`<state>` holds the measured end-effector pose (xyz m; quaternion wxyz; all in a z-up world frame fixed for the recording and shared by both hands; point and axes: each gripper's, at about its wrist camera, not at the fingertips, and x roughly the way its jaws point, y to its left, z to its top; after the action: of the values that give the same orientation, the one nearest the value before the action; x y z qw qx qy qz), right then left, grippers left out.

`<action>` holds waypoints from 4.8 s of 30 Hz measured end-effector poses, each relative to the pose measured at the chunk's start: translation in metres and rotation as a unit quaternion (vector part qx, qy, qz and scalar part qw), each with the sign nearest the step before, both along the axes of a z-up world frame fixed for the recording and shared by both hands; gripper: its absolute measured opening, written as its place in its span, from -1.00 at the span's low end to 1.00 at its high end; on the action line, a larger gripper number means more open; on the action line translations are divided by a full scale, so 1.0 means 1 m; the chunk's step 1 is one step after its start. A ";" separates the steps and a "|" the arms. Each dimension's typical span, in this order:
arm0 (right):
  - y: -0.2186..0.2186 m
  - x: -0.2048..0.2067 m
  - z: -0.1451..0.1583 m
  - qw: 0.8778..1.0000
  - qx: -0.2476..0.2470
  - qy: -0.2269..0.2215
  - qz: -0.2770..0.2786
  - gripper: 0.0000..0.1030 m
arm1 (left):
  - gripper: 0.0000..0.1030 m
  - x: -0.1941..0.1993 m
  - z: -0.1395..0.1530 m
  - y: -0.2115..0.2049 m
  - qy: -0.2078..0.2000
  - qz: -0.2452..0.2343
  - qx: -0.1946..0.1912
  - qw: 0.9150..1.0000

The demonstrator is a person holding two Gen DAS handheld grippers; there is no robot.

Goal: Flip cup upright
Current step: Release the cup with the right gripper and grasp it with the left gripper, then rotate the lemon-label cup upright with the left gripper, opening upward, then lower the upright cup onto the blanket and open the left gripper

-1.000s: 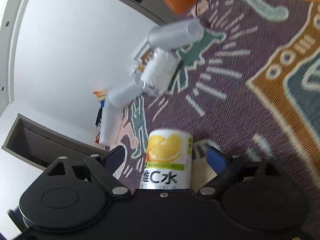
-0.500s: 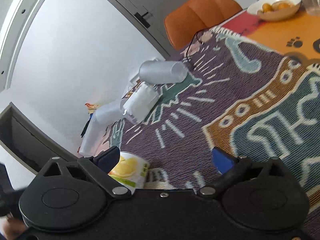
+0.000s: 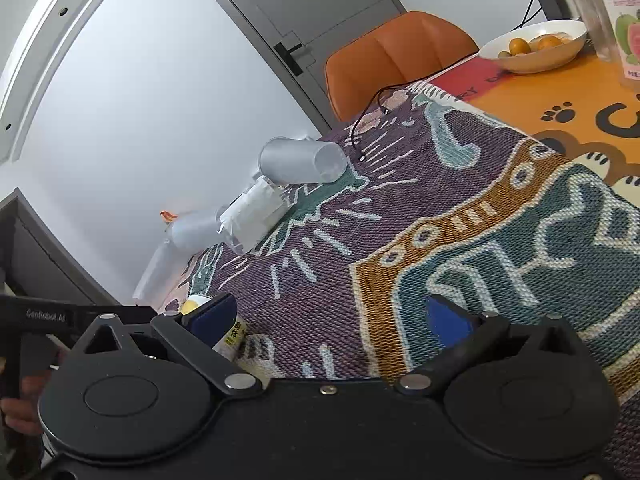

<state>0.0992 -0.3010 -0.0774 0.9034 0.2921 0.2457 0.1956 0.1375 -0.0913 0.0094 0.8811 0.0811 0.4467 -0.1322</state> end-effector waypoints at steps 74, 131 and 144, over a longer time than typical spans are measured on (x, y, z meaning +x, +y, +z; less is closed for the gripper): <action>0.028 -0.012 0.019 0.998 -0.053 -0.037 -0.014 1.00 | 0.19 -0.037 0.036 0.026 -0.086 0.010 -0.071 0.994; 0.053 -0.058 0.076 0.987 -0.123 -0.102 0.022 1.00 | 1.00 -0.155 0.047 0.095 -0.274 0.137 -0.138 0.942; 0.065 -0.071 0.077 0.982 -0.139 -0.110 0.060 1.00 | 1.00 -0.179 0.024 0.100 -0.275 0.148 -0.116 0.943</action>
<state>0.0285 -0.2363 -0.0001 0.9434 0.1255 0.1862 0.2441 -0.0417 0.0087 0.0330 0.9826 -0.0559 0.1754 -0.0239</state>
